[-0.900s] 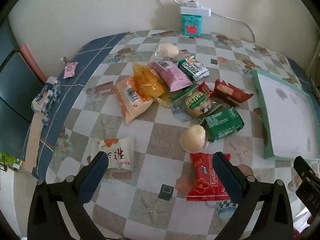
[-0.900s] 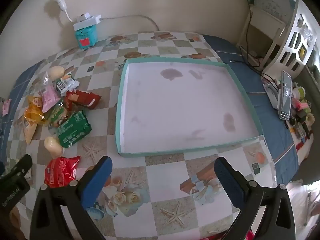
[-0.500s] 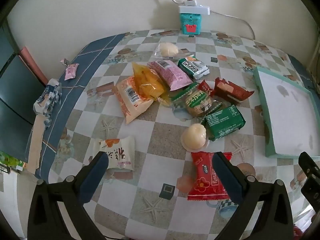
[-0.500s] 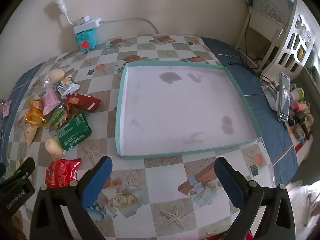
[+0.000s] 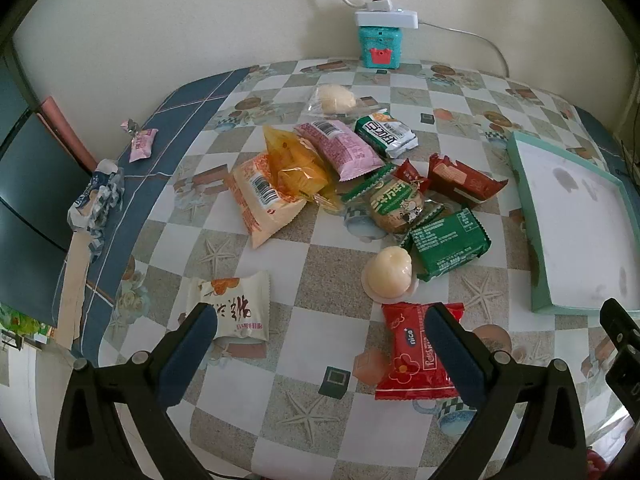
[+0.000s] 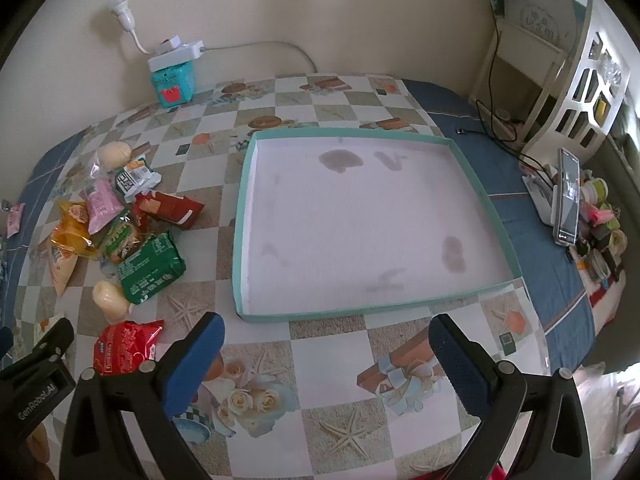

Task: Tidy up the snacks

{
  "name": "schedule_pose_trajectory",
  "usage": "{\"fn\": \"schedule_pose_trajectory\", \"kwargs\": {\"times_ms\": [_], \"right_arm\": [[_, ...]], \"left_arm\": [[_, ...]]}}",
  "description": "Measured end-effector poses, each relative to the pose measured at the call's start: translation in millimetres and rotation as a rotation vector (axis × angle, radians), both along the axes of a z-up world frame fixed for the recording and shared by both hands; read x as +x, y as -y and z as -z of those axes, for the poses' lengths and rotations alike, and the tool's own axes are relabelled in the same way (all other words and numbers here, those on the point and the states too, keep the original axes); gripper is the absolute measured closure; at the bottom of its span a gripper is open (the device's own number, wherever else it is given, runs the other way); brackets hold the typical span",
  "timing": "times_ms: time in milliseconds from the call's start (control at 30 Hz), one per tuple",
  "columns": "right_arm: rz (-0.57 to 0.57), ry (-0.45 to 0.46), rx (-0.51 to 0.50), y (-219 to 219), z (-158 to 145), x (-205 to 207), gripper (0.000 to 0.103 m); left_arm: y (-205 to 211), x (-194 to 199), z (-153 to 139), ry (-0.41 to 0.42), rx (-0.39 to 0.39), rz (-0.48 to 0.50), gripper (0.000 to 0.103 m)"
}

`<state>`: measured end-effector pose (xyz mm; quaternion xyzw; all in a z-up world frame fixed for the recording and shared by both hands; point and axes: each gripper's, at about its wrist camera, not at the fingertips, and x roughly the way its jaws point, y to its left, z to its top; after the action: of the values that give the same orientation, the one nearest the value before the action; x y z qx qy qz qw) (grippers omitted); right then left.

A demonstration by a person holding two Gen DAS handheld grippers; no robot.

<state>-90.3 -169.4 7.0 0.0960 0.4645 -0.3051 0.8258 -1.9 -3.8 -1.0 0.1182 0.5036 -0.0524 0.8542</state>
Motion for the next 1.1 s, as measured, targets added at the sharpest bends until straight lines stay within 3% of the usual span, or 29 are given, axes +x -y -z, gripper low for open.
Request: {"fn": "schedule_pose_trajectory", "kwargs": {"times_ms": [1100], "right_arm": [[-0.003,0.013,-0.010,1.1,-3.6,-2.2,0.000]], "left_arm": [[1.0,-0.8,3.0,-0.012,0.006,0.002,0.000]]}}
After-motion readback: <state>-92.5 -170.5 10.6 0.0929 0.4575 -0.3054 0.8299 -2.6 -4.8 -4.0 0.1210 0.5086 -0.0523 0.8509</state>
